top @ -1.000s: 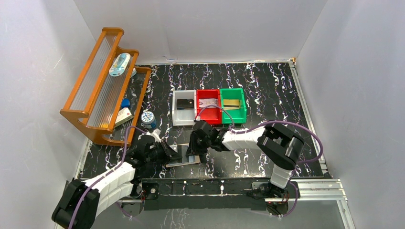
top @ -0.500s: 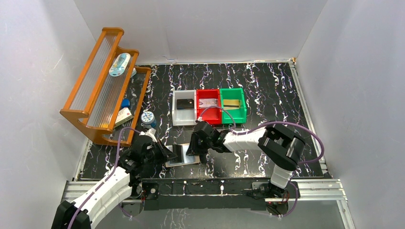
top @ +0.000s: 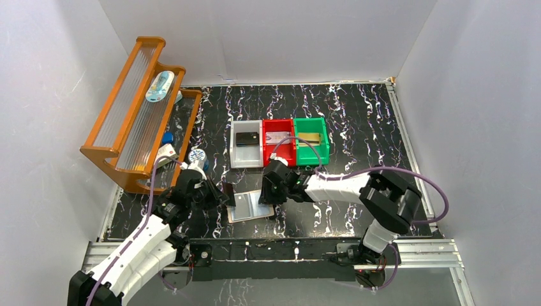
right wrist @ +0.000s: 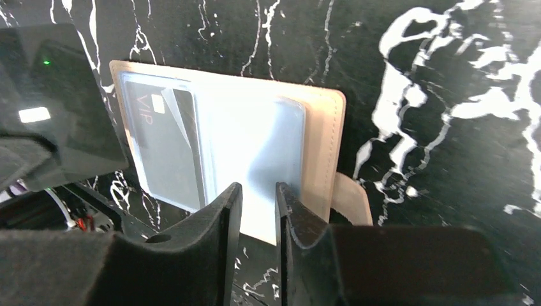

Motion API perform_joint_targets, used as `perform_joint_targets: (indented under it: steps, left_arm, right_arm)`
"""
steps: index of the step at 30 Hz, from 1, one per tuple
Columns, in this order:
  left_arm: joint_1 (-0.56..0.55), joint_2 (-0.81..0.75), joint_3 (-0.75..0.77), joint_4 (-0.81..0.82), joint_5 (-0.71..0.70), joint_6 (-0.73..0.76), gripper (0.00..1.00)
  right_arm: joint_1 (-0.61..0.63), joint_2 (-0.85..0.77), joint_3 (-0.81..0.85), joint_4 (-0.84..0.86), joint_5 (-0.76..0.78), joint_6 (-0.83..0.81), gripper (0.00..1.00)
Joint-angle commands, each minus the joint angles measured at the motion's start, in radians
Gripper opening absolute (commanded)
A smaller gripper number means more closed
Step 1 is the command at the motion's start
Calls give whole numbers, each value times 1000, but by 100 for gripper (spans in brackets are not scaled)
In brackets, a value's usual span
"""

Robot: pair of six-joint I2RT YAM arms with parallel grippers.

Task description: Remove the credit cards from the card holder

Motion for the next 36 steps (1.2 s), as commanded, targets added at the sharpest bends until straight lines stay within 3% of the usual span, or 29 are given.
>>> perform_joint_targets:
  steps: [1,7,14,21,25,31,36]
  left_arm:
    - [5,6,65,-42,-9,54,0]
    - [5,11,100,-18,23,75,0]
    - [5,11,106,86,132,73,0]
    - [4,19,62,280,277,12,0]
    - [5,23,39,378,342,-38,0]
    - [5,18,11,450,399,-80,0]
    - [5,29,-3,477,422,-93,0]
  right_arm:
    - [-9,-104,23,-74,66,-73,39]
    - [-38,-200,19,-49,44,-80,53]
    - [-150,-262,-106,212,-207,-26,59]
    - [-165,-238,-147,425,-361,23,67]
    - [-175,-217,-184,558,-396,73,65]
    - [-194,-206,-210,664,-429,113,55]
    - [-199,-201,-224,707,-450,126,39]
